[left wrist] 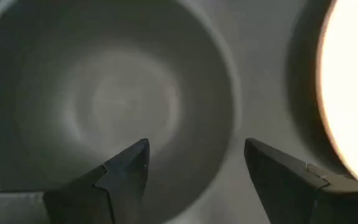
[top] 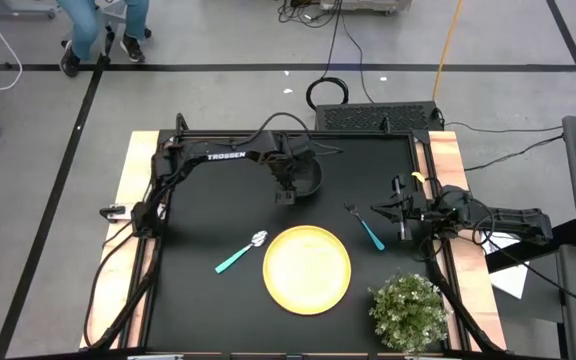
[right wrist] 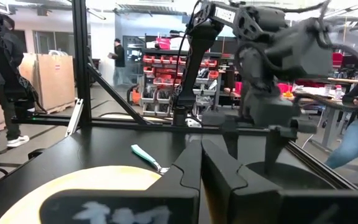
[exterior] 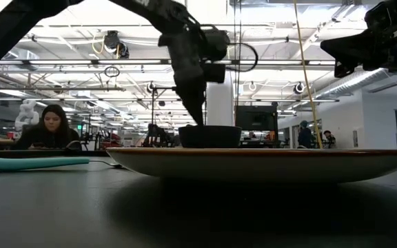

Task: Pick and place plate/cup/fork/spoon on tray
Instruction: Put the black bowl on the yellow plate

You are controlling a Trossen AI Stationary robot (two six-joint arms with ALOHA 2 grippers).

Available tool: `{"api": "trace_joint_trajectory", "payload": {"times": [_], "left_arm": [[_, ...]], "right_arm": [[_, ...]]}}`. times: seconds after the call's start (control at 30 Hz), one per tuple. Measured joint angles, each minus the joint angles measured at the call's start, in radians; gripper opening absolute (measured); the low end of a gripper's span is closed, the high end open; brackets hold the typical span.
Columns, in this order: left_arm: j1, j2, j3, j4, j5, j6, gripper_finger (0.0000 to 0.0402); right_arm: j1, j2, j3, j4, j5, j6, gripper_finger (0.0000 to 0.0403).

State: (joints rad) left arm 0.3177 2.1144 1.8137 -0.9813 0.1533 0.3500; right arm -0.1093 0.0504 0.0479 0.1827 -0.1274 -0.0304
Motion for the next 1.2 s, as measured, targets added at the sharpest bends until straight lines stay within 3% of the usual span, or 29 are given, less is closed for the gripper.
{"api": "trace_joint_trajectory", "payload": {"times": [1.2], "left_arm": [[-0.025, 0.013, -0.013, -0.001, 0.022, 0.043, 0.0269]], "right_arm": [[0.000, 0.010, 0.000, 0.000, 0.000, 0.014, 0.0000]]}}
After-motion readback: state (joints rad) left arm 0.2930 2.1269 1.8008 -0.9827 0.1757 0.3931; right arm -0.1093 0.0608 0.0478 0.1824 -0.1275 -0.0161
